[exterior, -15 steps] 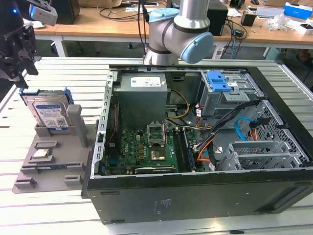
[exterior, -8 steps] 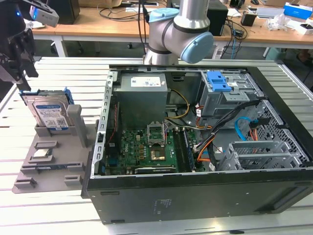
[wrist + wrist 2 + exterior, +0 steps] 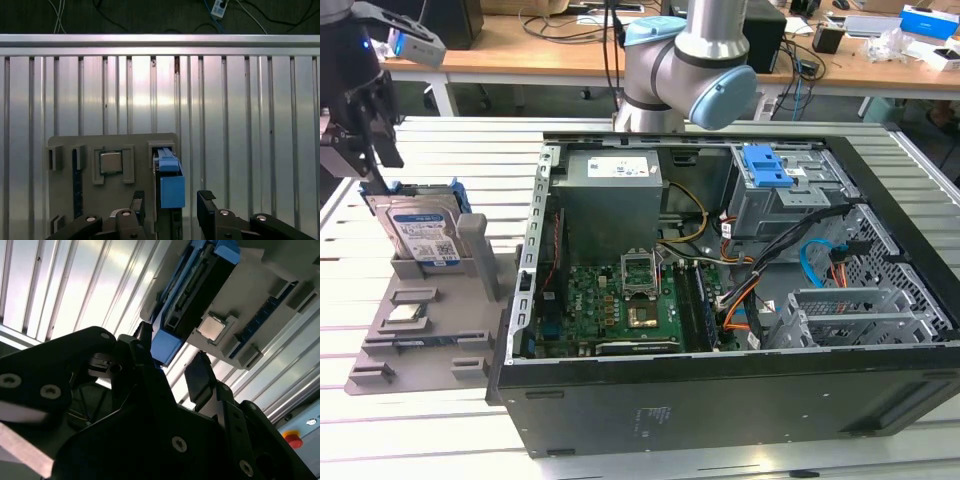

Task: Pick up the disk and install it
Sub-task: 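Pick up the disk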

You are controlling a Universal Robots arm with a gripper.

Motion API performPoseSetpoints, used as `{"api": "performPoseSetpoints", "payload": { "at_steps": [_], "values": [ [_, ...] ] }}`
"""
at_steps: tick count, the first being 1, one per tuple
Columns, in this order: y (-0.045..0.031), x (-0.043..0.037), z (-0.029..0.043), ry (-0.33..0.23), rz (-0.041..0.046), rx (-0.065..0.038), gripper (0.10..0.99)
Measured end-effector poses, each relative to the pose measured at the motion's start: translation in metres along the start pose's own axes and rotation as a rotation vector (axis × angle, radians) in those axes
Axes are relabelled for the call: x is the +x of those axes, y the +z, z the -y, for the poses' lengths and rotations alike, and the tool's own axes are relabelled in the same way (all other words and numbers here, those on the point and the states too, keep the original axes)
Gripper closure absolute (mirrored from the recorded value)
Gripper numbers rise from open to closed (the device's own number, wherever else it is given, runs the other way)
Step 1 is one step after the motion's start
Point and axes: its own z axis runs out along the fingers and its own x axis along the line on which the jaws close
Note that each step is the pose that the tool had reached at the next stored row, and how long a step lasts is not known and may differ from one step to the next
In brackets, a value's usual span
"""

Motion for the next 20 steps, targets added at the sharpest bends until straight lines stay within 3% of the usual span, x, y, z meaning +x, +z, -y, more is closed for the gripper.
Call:
{"api": "performPoseSetpoints", "payload": {
  "at_steps": [9, 10, 20],
  "values": [
    [0.0196, 0.0002, 0.0018, -0.019, -0.0064, 0.000, 0.545],
    [0.0252, 0.0002, 0.0033, -0.024, -0.0077, -0.001, 0.545],
    [0.0449, -0.0008, 0.0102, -0.038, -0.0103, -0.001, 0.545]
  ]
}}
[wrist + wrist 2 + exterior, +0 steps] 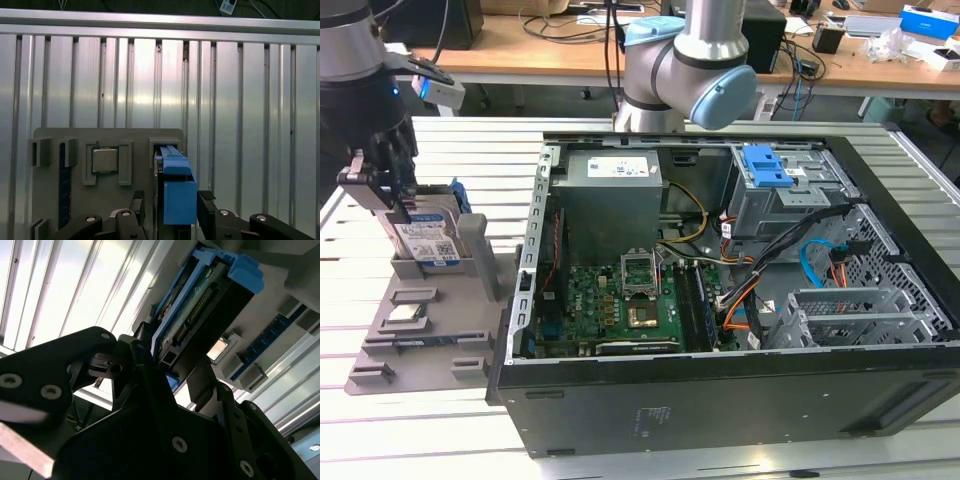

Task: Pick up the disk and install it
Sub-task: 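Pick up the disk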

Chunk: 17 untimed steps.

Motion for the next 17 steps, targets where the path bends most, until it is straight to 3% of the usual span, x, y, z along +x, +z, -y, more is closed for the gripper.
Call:
{"api": "performPoseSetpoints", "payload": {
  "at_steps": [8, 17],
  "values": [
    [0.0090, -0.0005, 0.0049, -0.007, -0.0008, 0.000, 0.545],
    [0.0108, -0.0011, 0.0054, -0.008, -0.0009, 0.000, 0.561]
  ]
}}
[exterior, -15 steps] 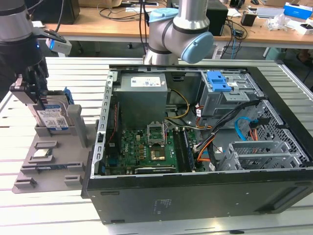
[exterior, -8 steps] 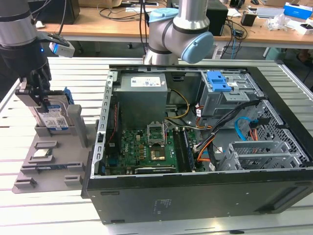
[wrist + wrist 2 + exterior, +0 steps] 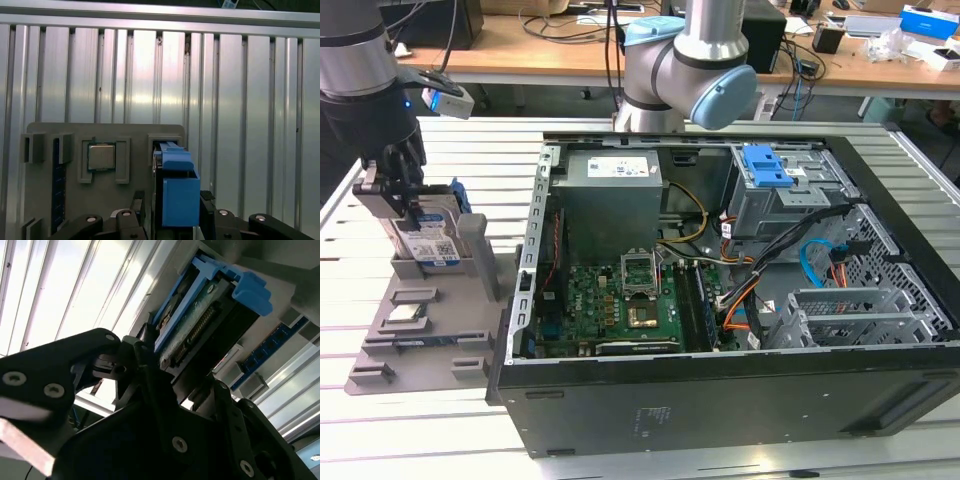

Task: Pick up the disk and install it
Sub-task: 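Pick up the disk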

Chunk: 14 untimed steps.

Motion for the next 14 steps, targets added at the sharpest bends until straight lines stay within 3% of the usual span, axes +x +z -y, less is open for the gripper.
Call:
{"api": "performPoseSetpoints", "payload": {
  "at_steps": [4, 14],
  "values": [
    [0.0001, 0.0000, 0.0000, 0.000, 0.0001, 0.000, 0.722],
    [0.0003, 0.0000, 0.0000, 0.000, 0.0001, 0.000, 0.722]
  ]
}}
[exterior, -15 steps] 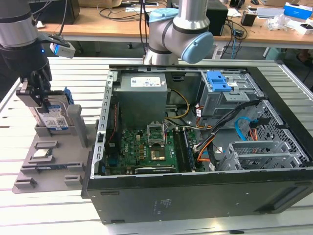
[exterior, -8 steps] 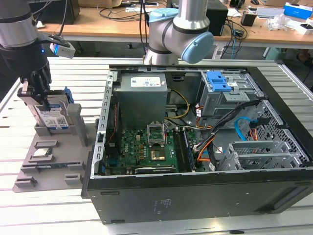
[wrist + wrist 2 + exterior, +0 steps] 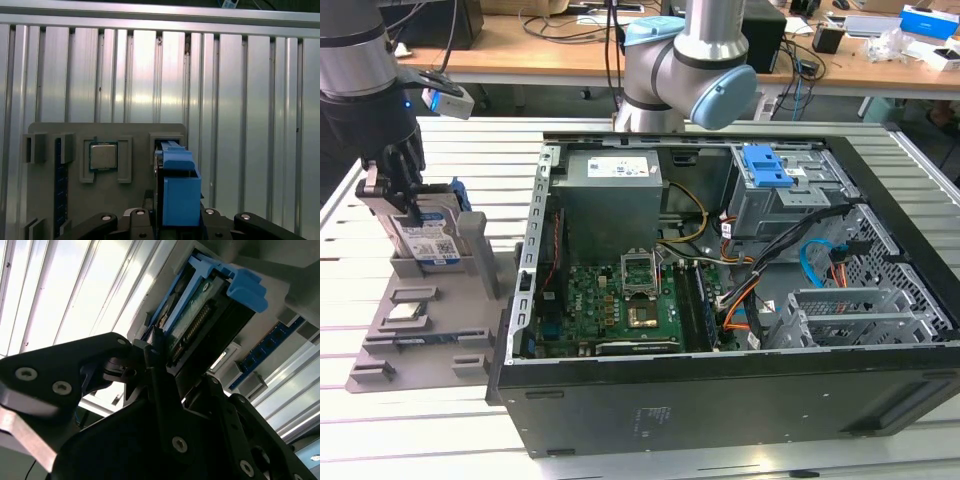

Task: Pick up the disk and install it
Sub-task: 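Pick up the disk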

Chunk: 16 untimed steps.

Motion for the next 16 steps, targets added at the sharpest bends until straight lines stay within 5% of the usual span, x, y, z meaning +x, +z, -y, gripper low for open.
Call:
{"api": "performPoseSetpoints", "payload": {
  "at_steps": [7, 16],
  "values": [
    [-0.0004, 0.0000, 0.0001, 0.000, 0.0000, 0.000, 0.722],
    [-0.0114, -0.0004, -0.0005, 0.000, -0.0002, 0.000, 0.722]
  ]
}}
